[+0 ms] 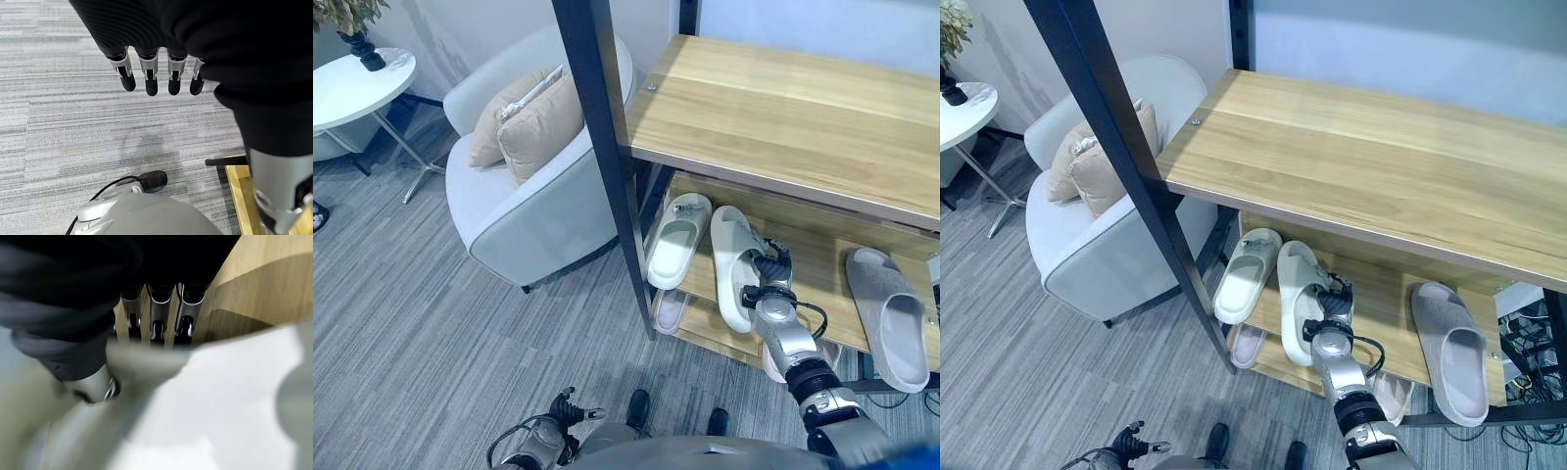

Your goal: Arrange the slippers neatly on the shoe rack.

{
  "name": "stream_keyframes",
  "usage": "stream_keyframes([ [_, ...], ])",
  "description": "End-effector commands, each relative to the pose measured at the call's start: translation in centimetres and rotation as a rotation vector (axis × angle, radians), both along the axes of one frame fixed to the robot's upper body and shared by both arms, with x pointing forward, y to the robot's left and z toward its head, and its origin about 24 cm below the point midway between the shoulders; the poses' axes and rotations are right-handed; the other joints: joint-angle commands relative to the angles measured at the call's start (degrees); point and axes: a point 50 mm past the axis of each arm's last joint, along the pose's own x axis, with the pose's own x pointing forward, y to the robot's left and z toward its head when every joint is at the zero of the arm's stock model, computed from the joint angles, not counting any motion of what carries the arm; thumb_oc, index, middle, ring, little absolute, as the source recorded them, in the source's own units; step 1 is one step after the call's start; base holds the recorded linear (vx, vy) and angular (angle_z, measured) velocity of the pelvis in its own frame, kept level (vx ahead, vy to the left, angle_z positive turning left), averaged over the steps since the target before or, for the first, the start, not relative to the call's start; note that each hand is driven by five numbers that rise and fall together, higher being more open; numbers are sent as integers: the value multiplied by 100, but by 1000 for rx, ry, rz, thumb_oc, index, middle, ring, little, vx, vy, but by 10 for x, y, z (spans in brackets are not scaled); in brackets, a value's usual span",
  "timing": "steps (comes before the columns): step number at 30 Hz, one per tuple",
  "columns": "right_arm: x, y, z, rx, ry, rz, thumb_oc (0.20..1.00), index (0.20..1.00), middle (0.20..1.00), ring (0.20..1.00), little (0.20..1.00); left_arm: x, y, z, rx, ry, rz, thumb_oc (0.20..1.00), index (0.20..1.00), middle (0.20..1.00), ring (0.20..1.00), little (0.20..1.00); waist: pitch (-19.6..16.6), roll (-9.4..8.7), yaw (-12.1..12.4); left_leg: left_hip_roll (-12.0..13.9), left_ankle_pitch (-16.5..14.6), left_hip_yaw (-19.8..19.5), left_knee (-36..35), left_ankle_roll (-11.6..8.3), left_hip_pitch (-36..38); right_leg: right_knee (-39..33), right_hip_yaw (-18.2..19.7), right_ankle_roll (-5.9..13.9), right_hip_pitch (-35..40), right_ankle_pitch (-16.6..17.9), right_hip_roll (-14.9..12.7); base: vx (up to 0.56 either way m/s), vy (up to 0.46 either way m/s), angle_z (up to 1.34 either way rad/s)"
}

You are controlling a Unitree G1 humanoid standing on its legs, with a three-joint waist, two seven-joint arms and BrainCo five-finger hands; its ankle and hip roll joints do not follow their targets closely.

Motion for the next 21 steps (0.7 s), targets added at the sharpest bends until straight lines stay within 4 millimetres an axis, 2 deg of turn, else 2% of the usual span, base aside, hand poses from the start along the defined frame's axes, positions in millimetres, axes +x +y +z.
stream_keyframes([
  [1, 13, 10, 30, 56, -173, 7, 1000, 1000, 1000, 1000, 1000, -16, -23, -9, -16, 84, 10, 1000, 1000, 1000, 1000, 1000, -41, -137, 62, -50, -522, 274, 46, 29, 38, 34, 152, 668, 275, -7, -655, 8, 51, -4],
  [13, -1, 18, 24, 100, -179, 48, 1000, 1000, 1000, 1000, 1000, -17, -27, -10, -15, 91, 44, 1000, 1000, 1000, 1000, 1000, -63, -121, -117, -50, -552, 413, 46, 30, 103, 34, 242, 679, 267, 32, -684, 7, 11, -6],
  [16, -10, 21, 25, 171, -209, 97, 1000, 1000, 1000, 1000, 1000, -18, -26, -10, -23, 94, 58, 1000, 1000, 1000, 1000, 1000, -48, -118, -205, -35, -559, 460, 46, 26, 136, 34, 283, 674, 273, 43, -677, 1, 1, -4],
  [21, -28, 17, 18, 176, -189, 169, 1000, 1000, 1000, 1000, 1000, -20, -23, -10, -33, 97, 72, 1000, 1000, 1000, 1000, 1000, -16, -119, -313, -18, -571, 521, 46, 23, 158, 34, 324, 673, 259, 63, -674, -6, -2, -6],
])
